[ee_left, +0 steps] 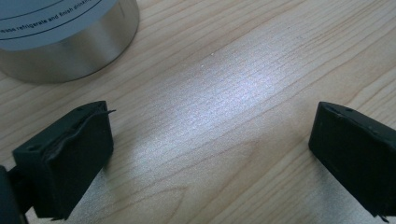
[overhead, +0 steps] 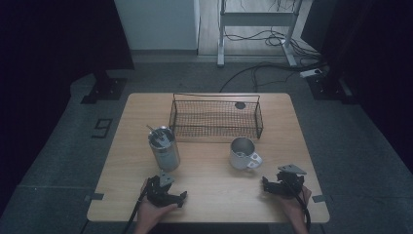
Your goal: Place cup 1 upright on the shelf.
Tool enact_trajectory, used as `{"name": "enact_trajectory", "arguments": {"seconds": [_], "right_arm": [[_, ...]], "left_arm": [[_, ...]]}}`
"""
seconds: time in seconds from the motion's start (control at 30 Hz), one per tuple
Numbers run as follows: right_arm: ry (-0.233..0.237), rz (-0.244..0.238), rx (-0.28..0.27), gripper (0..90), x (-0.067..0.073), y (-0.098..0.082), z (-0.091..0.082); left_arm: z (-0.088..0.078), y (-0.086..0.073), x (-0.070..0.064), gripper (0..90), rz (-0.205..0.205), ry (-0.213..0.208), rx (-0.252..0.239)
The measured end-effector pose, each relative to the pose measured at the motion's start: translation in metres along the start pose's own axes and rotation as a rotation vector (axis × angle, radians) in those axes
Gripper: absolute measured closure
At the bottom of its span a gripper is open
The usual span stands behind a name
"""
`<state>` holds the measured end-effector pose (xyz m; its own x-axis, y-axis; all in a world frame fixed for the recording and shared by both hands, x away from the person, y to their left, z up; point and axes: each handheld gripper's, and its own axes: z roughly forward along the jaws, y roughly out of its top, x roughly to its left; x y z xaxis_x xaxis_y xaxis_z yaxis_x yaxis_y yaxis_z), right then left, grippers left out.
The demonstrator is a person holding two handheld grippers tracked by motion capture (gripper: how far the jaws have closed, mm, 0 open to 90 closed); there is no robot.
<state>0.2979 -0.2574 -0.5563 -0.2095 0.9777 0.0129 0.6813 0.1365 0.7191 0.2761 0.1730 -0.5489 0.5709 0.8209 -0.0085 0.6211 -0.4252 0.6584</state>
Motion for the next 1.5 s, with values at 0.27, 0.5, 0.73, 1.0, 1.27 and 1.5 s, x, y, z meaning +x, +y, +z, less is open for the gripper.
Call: {"name": "enact_trajectory", "arguments": {"seconds": [0.27, 0.5, 0.73, 1.0, 1.27, 1.5], "right_arm": [[-0.001, -0.003, -0.003, 2.7, 0.000, 0.001, 0.001], [-0.004, 0.003, -0.007, 4.3, 0.000, -0.002, -0.002], [-0.005, 0.003, -0.007, 4.5, 0.000, -0.002, -0.003], [-0.004, 0.003, -0.011, 5.6, 0.000, -0.003, -0.004], [-0.006, 0.007, -0.018, 7.7, 0.003, -0.006, -0.006], [0.017, -0.015, -0.015, 7.5, 0.002, -0.006, -0.007]], "left_arm": [[0.001, 0.000, 0.000, 0.0, -0.002, -0.001, -0.001], [0.001, 0.000, 0.000, 0.0, -0.002, -0.001, -0.001], [-0.001, 0.002, -0.002, 4.8, 0.001, -0.002, 0.002], [-0.005, 0.006, -0.011, 7.7, 0.020, -0.036, -0.009], [-0.017, 0.010, -0.010, 9.9, 0.000, -0.031, -0.058], [-0.031, 0.012, -0.004, 9.8, -0.038, 0.013, -0.086]]}}
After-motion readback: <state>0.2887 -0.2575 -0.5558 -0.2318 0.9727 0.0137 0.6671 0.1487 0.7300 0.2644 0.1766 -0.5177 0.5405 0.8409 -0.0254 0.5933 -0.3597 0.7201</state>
